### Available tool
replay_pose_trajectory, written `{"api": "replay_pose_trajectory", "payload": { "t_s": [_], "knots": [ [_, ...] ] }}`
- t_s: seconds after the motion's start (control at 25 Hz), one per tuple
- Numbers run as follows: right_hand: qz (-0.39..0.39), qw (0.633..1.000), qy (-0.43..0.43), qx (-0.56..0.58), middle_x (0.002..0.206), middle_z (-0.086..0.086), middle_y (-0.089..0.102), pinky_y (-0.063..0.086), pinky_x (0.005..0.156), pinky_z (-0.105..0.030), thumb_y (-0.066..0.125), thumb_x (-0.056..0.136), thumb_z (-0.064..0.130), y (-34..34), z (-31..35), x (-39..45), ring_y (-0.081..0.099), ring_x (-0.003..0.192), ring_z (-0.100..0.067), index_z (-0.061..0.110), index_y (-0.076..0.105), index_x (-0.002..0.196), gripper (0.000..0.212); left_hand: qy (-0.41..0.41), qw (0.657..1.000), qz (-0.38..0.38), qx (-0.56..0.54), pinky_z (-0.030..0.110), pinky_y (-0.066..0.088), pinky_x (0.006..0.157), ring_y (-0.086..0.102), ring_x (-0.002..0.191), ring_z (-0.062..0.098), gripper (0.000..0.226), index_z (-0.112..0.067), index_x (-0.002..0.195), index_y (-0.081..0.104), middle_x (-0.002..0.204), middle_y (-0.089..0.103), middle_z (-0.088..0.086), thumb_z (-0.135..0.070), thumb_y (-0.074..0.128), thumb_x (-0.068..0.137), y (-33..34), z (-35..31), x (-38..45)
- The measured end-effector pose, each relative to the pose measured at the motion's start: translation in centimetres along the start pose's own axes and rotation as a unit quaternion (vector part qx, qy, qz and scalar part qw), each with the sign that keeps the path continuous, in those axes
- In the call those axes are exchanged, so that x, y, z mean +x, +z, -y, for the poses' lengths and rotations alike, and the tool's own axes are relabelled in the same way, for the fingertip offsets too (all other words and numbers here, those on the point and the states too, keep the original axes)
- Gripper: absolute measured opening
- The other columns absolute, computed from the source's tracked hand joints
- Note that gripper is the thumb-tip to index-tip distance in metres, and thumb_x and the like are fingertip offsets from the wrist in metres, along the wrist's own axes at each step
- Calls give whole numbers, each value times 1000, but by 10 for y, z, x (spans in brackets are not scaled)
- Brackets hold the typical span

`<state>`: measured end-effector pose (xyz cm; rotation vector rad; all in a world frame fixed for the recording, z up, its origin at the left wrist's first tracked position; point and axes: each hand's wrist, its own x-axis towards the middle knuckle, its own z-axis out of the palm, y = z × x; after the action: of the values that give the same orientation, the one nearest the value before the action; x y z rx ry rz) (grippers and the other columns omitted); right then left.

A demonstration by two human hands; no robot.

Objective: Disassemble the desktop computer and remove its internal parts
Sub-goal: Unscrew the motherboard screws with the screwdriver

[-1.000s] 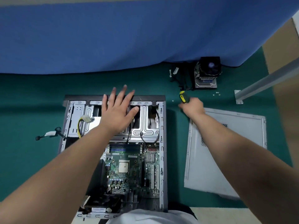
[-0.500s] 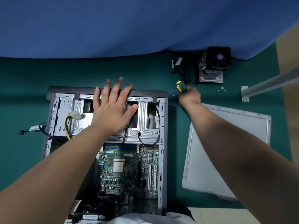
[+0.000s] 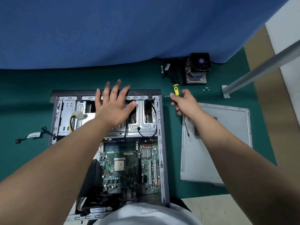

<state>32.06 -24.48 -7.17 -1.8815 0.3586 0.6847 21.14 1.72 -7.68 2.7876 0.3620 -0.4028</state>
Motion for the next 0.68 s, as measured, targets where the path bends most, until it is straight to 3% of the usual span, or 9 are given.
{"api": "replay_pose_trajectory", "payload": {
  "t_s": [0.08,0.16,0.24,0.32,0.52,0.68],
  "knots": [
    [18,999,-27,21,81,-1,64,39,45,-24,64,100,36,2,8,-39,49,53,-9,22,49,114,26,21,999,25,-43,41,-28,117,-29,152,8,77,-53,158,4,169,-14,-21,-83,15,88,-7,3,-2],
    [40,996,-47,62,85,-2,65,45,49,-25,65,100,35,8,18,-79,56,57,-11,19,54,108,22,62,992,27,-110,42,-22,121,-19,156,10,69,-48,160,20,172,-1,-15,-70,35,97,-17,10,-9],
    [52,990,-58,118,88,-3,63,57,61,-30,68,98,34,17,25,-118,64,68,-15,15,60,103,21,114,978,16,-175,44,-10,127,-3,159,14,56,-37,156,39,172,15,-7,-49,53,103,-26,20,-29],
    [57,985,-75,144,87,-3,64,62,76,-39,71,96,34,30,26,-149,66,75,-18,13,65,100,22,172,963,-2,-205,49,10,129,15,157,16,45,-29,148,52,166,33,-4,-37,56,104,-30,31,-61],
    [17,993,-105,46,92,2,76,59,92,-51,70,95,42,81,-7,-200,71,91,-25,21,71,100,21,371,925,-21,-79,49,39,117,55,133,19,33,-27,125,70,131,68,-7,-35,48,102,-22,68,-163],
    [12,992,-118,34,99,-2,77,56,93,-58,67,98,30,119,-46,-225,74,97,-27,28,63,107,10,386,919,73,-16,38,36,116,64,108,4,35,-33,118,72,114,73,-18,-44,42,104,-9,107,-205]
  ]
}}
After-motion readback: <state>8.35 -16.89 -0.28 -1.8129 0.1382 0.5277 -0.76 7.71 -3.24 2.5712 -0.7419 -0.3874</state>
